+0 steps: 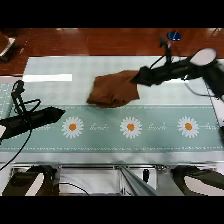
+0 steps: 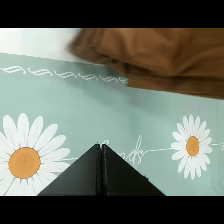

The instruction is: Fold the shirts.

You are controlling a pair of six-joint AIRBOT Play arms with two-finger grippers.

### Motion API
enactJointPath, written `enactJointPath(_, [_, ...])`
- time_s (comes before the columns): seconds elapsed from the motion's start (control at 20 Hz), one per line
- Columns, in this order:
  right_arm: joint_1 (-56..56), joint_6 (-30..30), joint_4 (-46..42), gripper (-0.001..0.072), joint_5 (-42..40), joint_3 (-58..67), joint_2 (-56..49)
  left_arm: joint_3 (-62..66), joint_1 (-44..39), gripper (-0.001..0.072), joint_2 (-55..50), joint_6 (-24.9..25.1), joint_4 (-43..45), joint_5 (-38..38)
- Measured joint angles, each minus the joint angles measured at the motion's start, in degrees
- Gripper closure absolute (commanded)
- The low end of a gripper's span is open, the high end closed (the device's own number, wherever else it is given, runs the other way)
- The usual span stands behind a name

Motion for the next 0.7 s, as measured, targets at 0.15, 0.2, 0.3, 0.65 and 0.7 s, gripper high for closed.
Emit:
enactJointPath(0.15, [-3.17, 3.58, -7.1, 0.0688, 5.42, 10.43, 2.51, 0.0, 0.0, 0.0691, 0.0, 0.0, 0.0, 0.0])
enactJointPath(0.2, [-4.98, 4.79, -9.16, 0.0688, 7.56, 13.55, 3.13, 0.0, 0.0, 0.0692, 0.0, 0.0, -0.02, 0.0])
enactJointPath(0.3, [-9.29, 6.4, -11.89, 0.0688, 12.11, 18.75, 3.93, 0.0, 0.0, 0.0691, 0.0, 0.0, 0.0, 0.0])
enactJointPath(0.65, [-30.08, 11.21, -15.82, 0.0688, 26.99, 26.36, 5.68, 0.0, 0.0, 0.0692, 0.0, 0.0, 0.0, 0.0])
enactJointPath(0.7, [-32.83, 11.87, -16.55, 0.0688, 28.94, 26.6, 5.97, 0.0, 0.0, 0.0691, 0.0, 0.02, 0.0, 0.04])
